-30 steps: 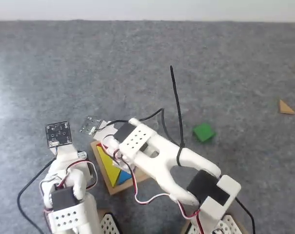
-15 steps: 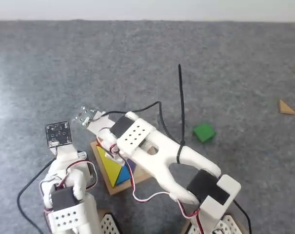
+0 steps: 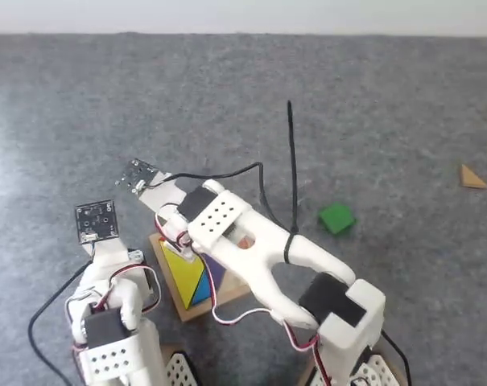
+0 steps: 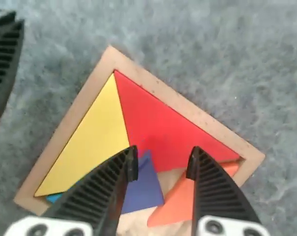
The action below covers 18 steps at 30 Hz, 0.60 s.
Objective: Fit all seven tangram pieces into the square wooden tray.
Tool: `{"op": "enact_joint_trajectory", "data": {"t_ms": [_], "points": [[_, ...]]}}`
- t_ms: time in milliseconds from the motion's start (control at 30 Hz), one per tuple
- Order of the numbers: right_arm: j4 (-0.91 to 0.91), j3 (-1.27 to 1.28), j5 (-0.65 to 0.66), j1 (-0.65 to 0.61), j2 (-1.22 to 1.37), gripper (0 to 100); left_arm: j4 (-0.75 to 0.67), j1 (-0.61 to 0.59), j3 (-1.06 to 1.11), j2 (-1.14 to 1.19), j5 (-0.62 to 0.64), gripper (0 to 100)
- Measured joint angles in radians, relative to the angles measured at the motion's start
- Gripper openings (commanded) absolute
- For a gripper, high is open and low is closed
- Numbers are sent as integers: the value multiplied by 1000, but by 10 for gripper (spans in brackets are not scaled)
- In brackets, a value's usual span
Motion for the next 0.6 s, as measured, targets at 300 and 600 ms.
{"op": "enact_joint_trajectory", "data": {"t_ms": [300, 600], "points": [[-5, 0, -35, 0, 5, 183, 0, 0, 0, 0, 0, 13], [-6, 0, -35, 0, 5, 90, 0, 0, 0, 0, 0, 13]]}}
